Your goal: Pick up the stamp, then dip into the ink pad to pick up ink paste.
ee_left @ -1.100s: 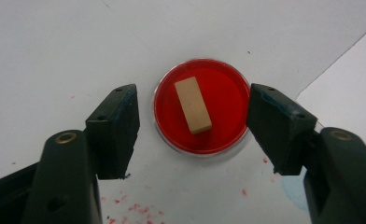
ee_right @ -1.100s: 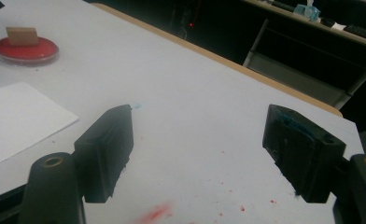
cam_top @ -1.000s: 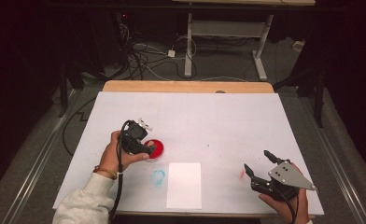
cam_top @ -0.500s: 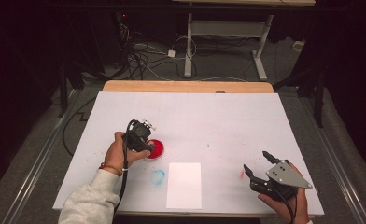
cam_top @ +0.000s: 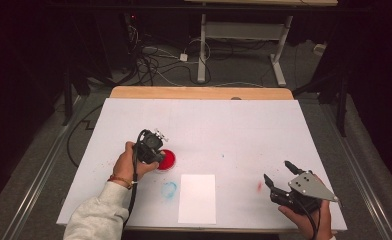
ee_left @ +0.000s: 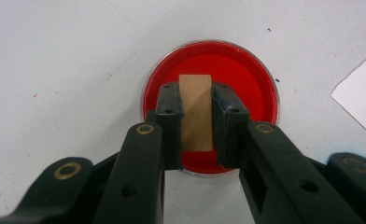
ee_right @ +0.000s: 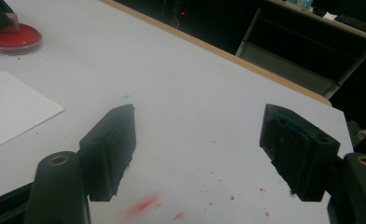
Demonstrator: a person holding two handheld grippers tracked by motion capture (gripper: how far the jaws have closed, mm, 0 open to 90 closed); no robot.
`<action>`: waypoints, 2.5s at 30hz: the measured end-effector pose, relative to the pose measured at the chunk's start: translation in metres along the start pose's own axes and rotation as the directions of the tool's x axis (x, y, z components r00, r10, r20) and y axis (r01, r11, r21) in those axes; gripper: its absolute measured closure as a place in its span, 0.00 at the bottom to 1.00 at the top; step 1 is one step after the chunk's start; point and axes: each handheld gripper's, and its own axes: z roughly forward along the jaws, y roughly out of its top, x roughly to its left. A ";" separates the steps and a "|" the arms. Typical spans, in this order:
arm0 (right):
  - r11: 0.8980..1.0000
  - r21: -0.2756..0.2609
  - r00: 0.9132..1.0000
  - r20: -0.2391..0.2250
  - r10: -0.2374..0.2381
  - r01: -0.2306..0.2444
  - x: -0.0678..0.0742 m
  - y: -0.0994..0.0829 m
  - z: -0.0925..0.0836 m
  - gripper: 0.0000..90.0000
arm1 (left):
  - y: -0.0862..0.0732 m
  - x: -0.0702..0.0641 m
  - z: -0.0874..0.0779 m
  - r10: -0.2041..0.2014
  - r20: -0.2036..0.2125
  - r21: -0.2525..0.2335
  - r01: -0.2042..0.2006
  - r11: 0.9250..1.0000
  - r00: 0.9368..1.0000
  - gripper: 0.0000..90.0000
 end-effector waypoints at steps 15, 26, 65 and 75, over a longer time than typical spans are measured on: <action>1.000 0.005 1.000 -0.015 0.002 -0.002 0.001 0.001 0.002 0.30 | -0.004 -0.001 -0.008 0.036 -0.006 -0.056 -0.036 0.998 0.999 0.82; 1.000 -0.007 1.000 -0.024 0.001 -0.001 0.001 0.002 0.006 0.30 | -0.018 0.000 -0.027 0.064 0.067 -0.163 -0.053 0.985 0.996 0.82; 1.000 0.022 0.999 -0.031 -0.022 0.023 0.005 0.000 0.009 0.30 | -0.006 -0.007 -0.025 0.127 0.087 -0.141 -0.114 0.984 0.988 0.82; 0.999 0.031 0.999 -0.035 -0.034 0.036 0.006 0.000 0.009 0.29 | -0.004 0.005 0.001 0.090 0.108 -0.069 -0.083 0.994 0.990 0.82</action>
